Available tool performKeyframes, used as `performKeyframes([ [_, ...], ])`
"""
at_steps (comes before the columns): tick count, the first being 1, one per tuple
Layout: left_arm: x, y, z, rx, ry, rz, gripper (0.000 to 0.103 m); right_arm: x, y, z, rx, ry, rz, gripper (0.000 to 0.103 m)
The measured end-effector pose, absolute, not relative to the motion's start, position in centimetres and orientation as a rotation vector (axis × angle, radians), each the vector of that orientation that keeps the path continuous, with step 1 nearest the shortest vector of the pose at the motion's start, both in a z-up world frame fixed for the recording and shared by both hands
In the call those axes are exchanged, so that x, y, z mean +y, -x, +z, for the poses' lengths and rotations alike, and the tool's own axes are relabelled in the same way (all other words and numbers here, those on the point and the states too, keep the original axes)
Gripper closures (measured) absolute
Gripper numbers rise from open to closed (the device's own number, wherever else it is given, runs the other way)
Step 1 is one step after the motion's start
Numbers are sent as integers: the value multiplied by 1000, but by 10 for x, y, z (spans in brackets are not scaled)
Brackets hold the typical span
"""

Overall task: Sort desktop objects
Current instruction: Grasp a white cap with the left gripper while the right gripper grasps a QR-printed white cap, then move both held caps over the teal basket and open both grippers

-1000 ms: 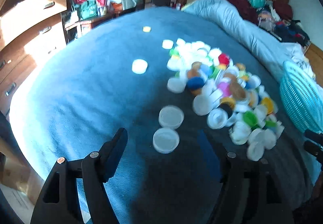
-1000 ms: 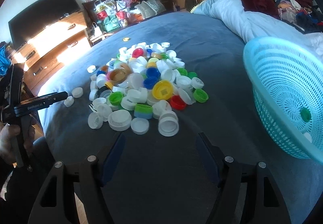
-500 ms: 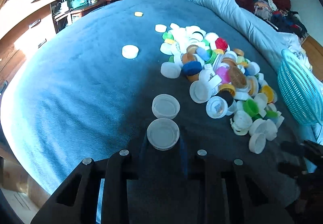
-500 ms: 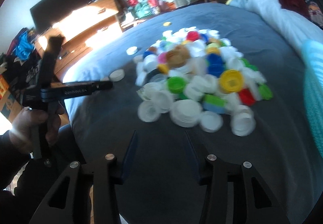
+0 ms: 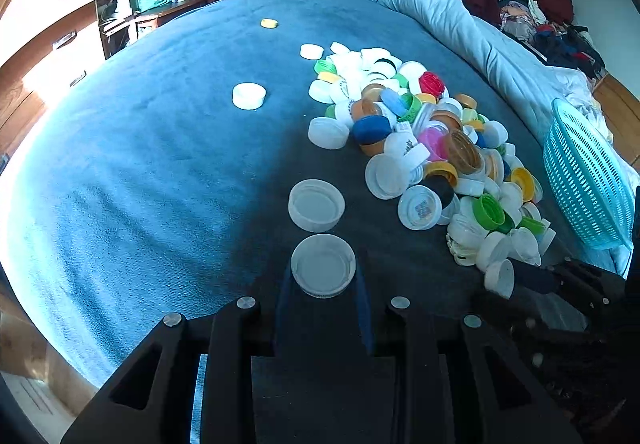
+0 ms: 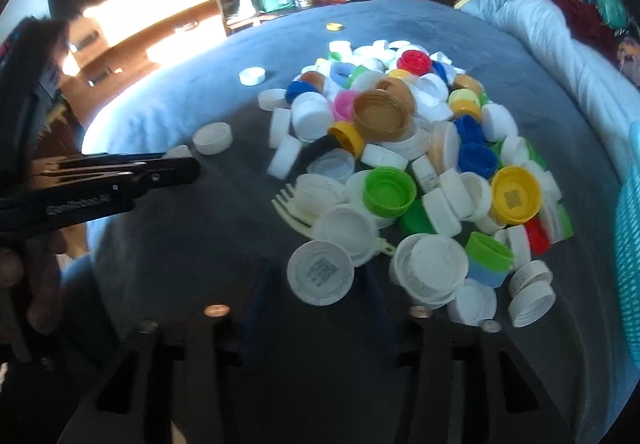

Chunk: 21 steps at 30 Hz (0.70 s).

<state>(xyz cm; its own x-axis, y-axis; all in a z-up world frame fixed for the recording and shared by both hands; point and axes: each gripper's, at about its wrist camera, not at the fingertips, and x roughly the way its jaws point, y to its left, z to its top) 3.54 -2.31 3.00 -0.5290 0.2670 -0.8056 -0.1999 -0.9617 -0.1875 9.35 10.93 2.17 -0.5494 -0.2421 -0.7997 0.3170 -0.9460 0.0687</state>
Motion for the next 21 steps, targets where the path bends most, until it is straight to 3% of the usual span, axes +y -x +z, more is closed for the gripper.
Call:
performKeyframes([
  [10, 9, -46, 90, -100, 1216, 2491, 79, 157, -113, 96, 38, -1145, -2653, 70],
  [21, 179, -34, 206, 59, 907, 2277, 79, 317, -131, 216, -1, -1041, -3074, 70],
])
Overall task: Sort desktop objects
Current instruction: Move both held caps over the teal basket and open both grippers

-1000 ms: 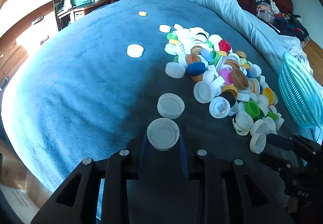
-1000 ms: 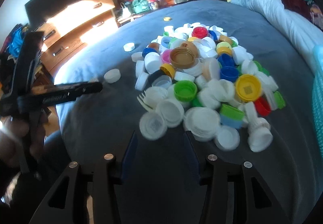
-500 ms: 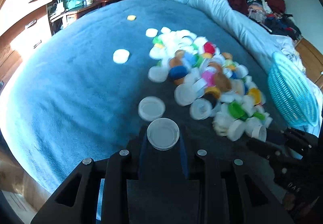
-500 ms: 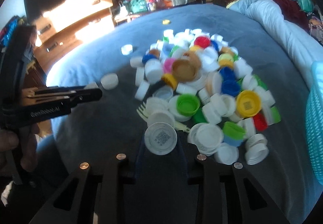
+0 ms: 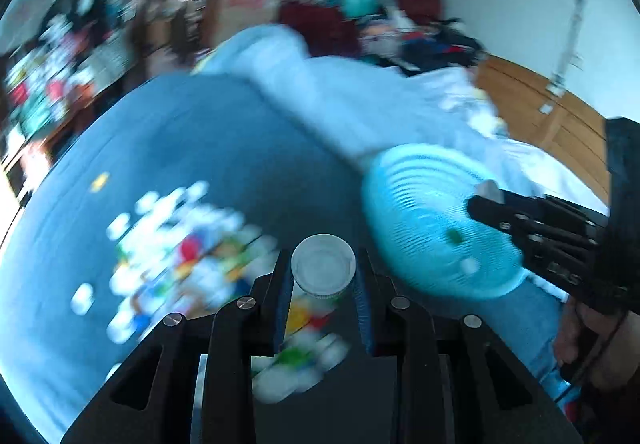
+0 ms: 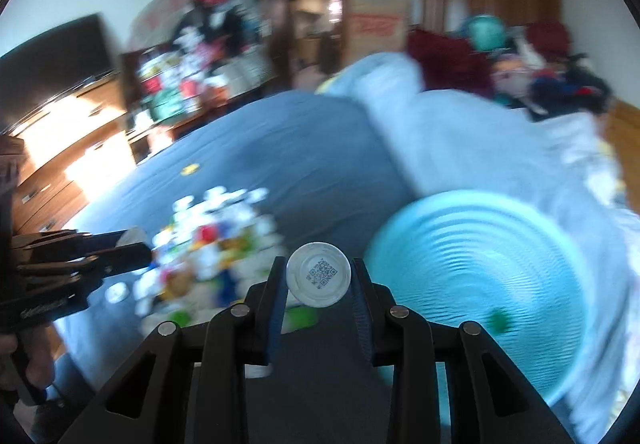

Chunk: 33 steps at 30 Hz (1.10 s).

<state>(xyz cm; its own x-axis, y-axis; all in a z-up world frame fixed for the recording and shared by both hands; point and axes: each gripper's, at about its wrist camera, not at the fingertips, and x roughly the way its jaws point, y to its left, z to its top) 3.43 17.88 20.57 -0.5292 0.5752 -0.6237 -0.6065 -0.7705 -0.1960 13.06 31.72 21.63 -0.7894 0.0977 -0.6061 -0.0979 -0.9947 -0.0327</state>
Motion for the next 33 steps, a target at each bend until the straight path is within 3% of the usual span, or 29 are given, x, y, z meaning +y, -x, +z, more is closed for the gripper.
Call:
performKeyframes([
  [6, 278, -32, 230, 173, 871, 2161, 79, 389, -146, 234, 41, 951, 2746, 70],
  [15, 388, -24, 229, 287, 963, 2055, 79, 469, -152, 219, 139, 987, 2620, 70],
  [33, 423, -37, 212, 347, 1020, 2031, 78, 494, -164, 199, 183, 1005, 2594, 70],
])
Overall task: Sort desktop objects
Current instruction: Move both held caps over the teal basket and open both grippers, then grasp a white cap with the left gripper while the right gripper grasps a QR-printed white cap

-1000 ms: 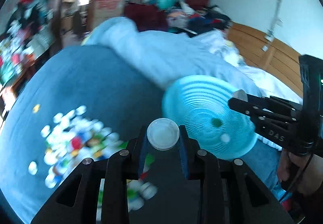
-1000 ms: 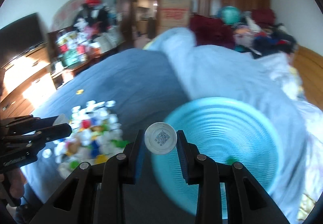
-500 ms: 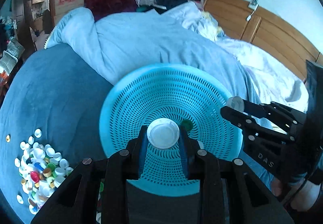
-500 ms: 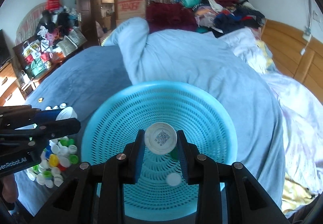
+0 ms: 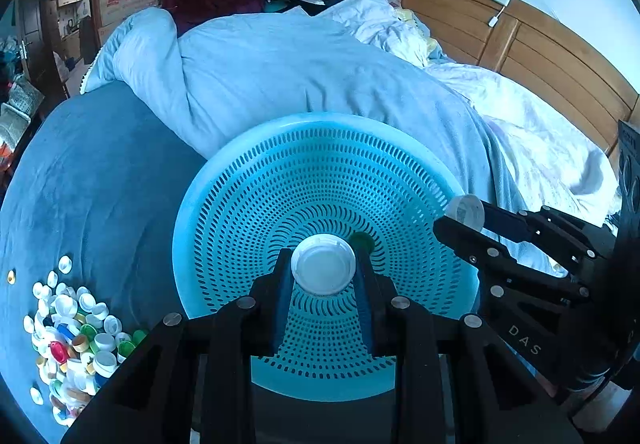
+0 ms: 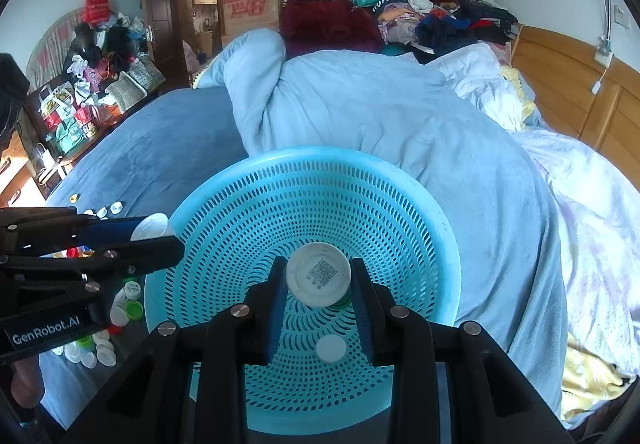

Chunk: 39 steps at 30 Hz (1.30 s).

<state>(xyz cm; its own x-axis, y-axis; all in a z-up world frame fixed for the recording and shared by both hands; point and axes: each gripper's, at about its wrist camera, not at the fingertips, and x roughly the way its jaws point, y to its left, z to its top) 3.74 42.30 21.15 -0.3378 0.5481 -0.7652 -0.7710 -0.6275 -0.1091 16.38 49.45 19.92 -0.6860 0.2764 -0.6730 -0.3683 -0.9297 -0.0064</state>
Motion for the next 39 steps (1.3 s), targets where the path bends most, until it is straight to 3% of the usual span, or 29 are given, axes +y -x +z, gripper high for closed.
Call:
performKeyframes([
  [3, 422, -37, 210, 344, 1017, 2034, 73, 494, -166, 200, 174, 987, 2591, 69],
  [4, 422, -37, 210, 349, 1014, 2041, 66, 494, -167, 201, 166, 973, 2586, 59],
  [5, 421, -37, 210, 350, 1007, 2050, 62, 494, -169, 203, 166, 954, 2588, 38],
  [7, 419, -37, 212, 337, 994, 2064, 58, 493, -172, 207, 161, 922, 2593, 26],
  [14, 404, -35, 216, 326, 968, 2093, 58, 484, -180, 218, 171, 853, 2641, 26],
  [19, 322, -21, 203, 255, 949, 2191, 50, 445, -195, 219, 176, 771, 2768, 20],
  [26, 114, -1, 124, 144, 1124, 2457, 50, 357, -212, 179, 77, 889, 2949, 18],
  [30, 21, 1, 76, 43, 1286, 2571, 50, 325, -212, 148, 115, 1034, 2982, 16],
  [39, -16, -3, 18, -31, 1409, 2569, 50, 279, -209, 105, 89, 1271, 2987, 16],
])
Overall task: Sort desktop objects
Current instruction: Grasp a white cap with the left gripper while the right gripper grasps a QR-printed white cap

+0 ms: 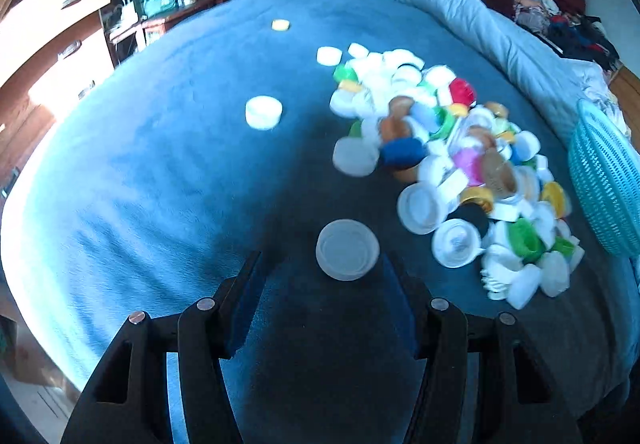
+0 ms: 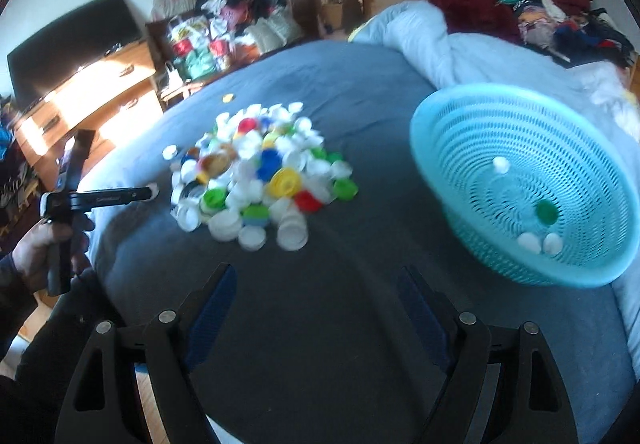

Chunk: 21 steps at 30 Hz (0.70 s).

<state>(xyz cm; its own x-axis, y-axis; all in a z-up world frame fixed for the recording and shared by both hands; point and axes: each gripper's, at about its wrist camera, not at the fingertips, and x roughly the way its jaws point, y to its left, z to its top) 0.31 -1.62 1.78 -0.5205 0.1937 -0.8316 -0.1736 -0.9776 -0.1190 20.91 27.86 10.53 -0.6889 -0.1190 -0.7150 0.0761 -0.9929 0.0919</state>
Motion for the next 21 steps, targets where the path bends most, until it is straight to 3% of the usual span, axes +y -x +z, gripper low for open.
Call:
performKeyframes([
  [5, -13, -3, 14, 27, 1377, 2602, 55, 269, -206, 104, -66, -1203, -2786, 18],
  [6, -13, -4, 14, 47, 1364, 2605, 70, 267, -204, 106, -59, -1199, -2787, 19],
  [7, -14, -6, 16, 58, 1355, 2601, 77, 264, -200, 107, -53, -1196, -2784, 23],
  [11, -25, -14, 23, 34, 1335, 2635, 77, 239, -171, 115, 11, -1152, -2743, 23],
  [21, -90, -13, 36, -280, 1318, 2804, 77, 70, -14, 100, 129, -981, -2436, 23],
])
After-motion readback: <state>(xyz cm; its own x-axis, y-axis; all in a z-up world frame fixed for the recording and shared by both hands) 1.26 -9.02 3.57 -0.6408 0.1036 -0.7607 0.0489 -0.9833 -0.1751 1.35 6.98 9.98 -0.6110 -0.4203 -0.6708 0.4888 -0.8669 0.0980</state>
